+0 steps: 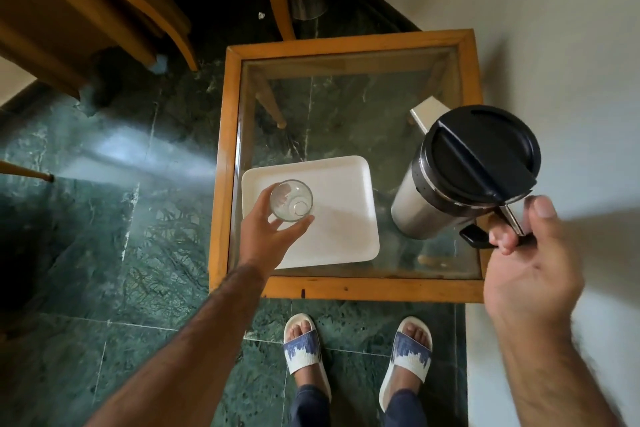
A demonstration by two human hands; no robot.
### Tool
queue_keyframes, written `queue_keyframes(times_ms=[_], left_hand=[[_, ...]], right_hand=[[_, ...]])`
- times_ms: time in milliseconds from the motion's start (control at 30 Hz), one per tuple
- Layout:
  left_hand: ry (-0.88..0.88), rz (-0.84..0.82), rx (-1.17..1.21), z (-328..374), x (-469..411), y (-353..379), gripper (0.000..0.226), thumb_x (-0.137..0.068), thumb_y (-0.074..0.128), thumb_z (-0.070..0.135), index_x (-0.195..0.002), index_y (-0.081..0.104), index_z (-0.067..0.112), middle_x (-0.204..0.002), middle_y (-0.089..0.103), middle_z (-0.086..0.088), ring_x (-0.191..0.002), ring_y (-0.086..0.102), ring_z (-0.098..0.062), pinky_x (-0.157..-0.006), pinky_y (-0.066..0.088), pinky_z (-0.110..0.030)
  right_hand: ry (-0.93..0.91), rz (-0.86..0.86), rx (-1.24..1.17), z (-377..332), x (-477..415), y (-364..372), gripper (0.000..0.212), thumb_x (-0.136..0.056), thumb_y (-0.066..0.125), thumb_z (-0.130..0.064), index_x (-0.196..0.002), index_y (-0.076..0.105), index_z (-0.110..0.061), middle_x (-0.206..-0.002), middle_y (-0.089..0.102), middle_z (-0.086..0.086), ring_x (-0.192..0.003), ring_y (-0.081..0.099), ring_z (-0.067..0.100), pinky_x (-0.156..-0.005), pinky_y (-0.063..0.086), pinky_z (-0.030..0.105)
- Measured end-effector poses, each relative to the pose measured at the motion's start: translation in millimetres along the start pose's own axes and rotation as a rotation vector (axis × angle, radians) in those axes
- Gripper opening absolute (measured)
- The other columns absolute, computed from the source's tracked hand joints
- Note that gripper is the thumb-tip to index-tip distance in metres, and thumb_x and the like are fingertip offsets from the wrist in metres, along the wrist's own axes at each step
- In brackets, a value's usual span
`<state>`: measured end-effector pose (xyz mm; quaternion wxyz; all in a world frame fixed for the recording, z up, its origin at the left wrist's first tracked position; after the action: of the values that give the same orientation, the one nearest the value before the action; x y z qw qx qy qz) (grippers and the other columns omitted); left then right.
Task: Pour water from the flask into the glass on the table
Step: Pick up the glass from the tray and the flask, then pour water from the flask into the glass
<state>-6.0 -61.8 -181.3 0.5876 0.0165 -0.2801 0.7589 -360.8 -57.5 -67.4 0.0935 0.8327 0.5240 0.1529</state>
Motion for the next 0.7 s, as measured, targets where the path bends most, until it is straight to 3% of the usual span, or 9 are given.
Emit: queue_keyframes(times_ms=[100, 267, 333, 400, 467, 533, 700], left_hand=[[0.046, -0.018, -0.027, 29, 9, -13, 0.065, -0.073, 0.097, 0.027, -0.131, 0.067, 0.024, -0.130, 0.072, 0.006, -0.126, 0.067, -0.016, -0.109, 0.056, -0.036], [0.135, -0.016, -0.062, 104, 33, -35, 0.069, -0.062, 0.093, 0.051, -0.124, 0.070, 0.029, -0.118, 0.074, 0.015, -0.114, 0.069, -0.007, -0.083, 0.050, -0.004], [0.169, -0.013, -0.017, 144, 45, -44, 0.071, -0.058, 0.091, 0.056, -0.122, 0.071, 0.031, -0.116, 0.077, 0.012, -0.113, 0.072, -0.012, -0.087, 0.056, -0.012], [0.190, -0.025, 0.021, 180, 54, -51, 0.074, -0.056, 0.092, 0.057, -0.122, 0.071, 0.031, -0.118, 0.078, 0.008, -0.115, 0.074, -0.019, -0.097, 0.062, -0.033], [0.239, -0.042, 0.034, 220, 66, -59, 0.079, -0.056, 0.092, 0.056, -0.126, 0.071, 0.028, -0.121, 0.078, 0.005, -0.117, 0.074, -0.022, -0.102, 0.062, -0.046], [0.287, -0.045, 0.022, 257, 77, -66, 0.079, -0.057, 0.091, 0.057, -0.127, 0.070, 0.028, -0.121, 0.078, 0.007, -0.116, 0.074, -0.019, -0.102, 0.061, -0.049], [0.364, -0.046, -0.003, 346, 112, -94, 0.066, -0.069, 0.098, 0.038, -0.128, 0.070, 0.027, -0.120, 0.077, 0.009, -0.117, 0.072, -0.014, -0.104, 0.060, -0.046]], right_hand=[[-0.001, -0.041, 0.027, -28, 0, 6, 0.038, -0.096, 0.055, -0.032, -0.058, 0.061, -0.031, -0.062, 0.051, -0.020, -0.059, 0.039, 0.007, -0.065, 0.034, 0.026], [0.013, -0.129, 0.011, -92, 0, 27, 0.045, -0.100, 0.049, -0.026, -0.055, 0.054, -0.031, -0.058, 0.041, -0.018, -0.057, 0.036, 0.011, -0.066, 0.028, 0.036], [0.022, -0.169, 0.005, -127, 2, 43, 0.042, -0.097, 0.054, -0.030, -0.055, 0.052, -0.029, -0.056, 0.041, -0.018, -0.056, 0.038, 0.011, -0.064, 0.032, 0.036], [0.011, -0.196, 0.032, -160, 2, 58, 0.041, -0.092, 0.061, -0.035, -0.053, 0.050, -0.028, -0.052, 0.039, -0.018, -0.053, 0.038, 0.009, -0.059, 0.030, 0.036], [0.005, -0.225, 0.100, -193, 3, 76, 0.046, -0.090, 0.064, -0.039, -0.052, 0.042, -0.025, -0.049, 0.036, -0.017, -0.051, 0.034, 0.012, -0.058, 0.022, 0.046], [0.004, -0.262, 0.174, -220, 4, 91, 0.049, -0.089, 0.066, -0.042, -0.050, 0.042, -0.024, -0.048, 0.034, -0.017, -0.049, 0.032, 0.013, -0.057, 0.019, 0.050], [-0.028, -0.384, 0.251, -305, 14, 128, 0.051, -0.085, 0.070, -0.048, -0.050, 0.041, -0.026, -0.047, 0.032, -0.012, -0.047, 0.031, 0.014, -0.050, 0.023, 0.032]])
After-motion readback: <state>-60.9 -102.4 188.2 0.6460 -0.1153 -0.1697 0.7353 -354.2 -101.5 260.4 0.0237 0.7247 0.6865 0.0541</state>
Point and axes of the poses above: each hand's wrist, its own x-axis away from the middle knuckle, its own y-axis out of the palm, z = x × y, the point moved 7 cm from there along -x, towards the middle knuckle
